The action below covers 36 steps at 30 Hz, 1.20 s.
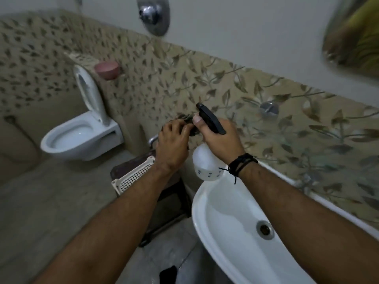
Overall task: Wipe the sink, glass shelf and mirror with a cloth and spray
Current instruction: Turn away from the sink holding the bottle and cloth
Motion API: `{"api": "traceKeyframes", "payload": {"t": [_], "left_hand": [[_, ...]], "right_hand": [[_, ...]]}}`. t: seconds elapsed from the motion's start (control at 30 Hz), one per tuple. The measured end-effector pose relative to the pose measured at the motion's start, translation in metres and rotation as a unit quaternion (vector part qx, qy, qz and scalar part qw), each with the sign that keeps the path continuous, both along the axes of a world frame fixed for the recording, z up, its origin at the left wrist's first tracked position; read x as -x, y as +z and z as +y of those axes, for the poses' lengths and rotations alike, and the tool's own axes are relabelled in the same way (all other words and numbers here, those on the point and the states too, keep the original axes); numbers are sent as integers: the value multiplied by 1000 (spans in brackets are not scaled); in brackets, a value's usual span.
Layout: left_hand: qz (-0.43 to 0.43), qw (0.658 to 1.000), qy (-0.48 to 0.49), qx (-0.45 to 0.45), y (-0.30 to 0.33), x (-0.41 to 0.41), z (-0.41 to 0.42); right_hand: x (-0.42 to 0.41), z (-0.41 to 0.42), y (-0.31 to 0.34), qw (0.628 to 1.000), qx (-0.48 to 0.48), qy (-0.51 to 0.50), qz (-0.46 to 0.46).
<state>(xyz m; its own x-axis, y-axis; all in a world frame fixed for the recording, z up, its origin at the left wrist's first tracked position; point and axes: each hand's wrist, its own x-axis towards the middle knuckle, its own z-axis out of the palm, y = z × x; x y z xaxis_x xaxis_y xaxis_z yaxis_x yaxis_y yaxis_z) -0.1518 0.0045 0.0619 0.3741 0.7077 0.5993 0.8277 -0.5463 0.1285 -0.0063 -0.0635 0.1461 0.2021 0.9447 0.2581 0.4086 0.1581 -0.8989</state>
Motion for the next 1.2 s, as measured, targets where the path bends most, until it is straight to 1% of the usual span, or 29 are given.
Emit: {"api": "traceKeyframes", "payload": {"t": [0.27,0.43,0.57,0.73,0.93,1.03,1.1,1.17,1.2], "left_hand": [[45,991,67,105,-79,112,37],[69,978,100,171,-132,166,55],[84,966,105,222,-182,197,74],[103,944,120,290,-239,216,101],[109,927,130,335,-306,226,136],[131,907,129,379,-335,222,151],[149,887,129,418,-352,221,154],[159,849,138,484,-371,217,156],[161,825,142,523,-377,216,157]], "right_hand": [[90,70,-69,995,37,72,-67],[132,121,-139,982,114,113,-101],[159,157,-204,977,163,94,-105],[180,197,-271,972,184,84,-120],[190,238,-333,976,163,71,-123],[190,254,-361,972,167,75,-147],[189,257,-373,963,193,88,-164],[187,257,-381,953,209,108,-191],[187,256,-383,950,212,115,-200]]}}
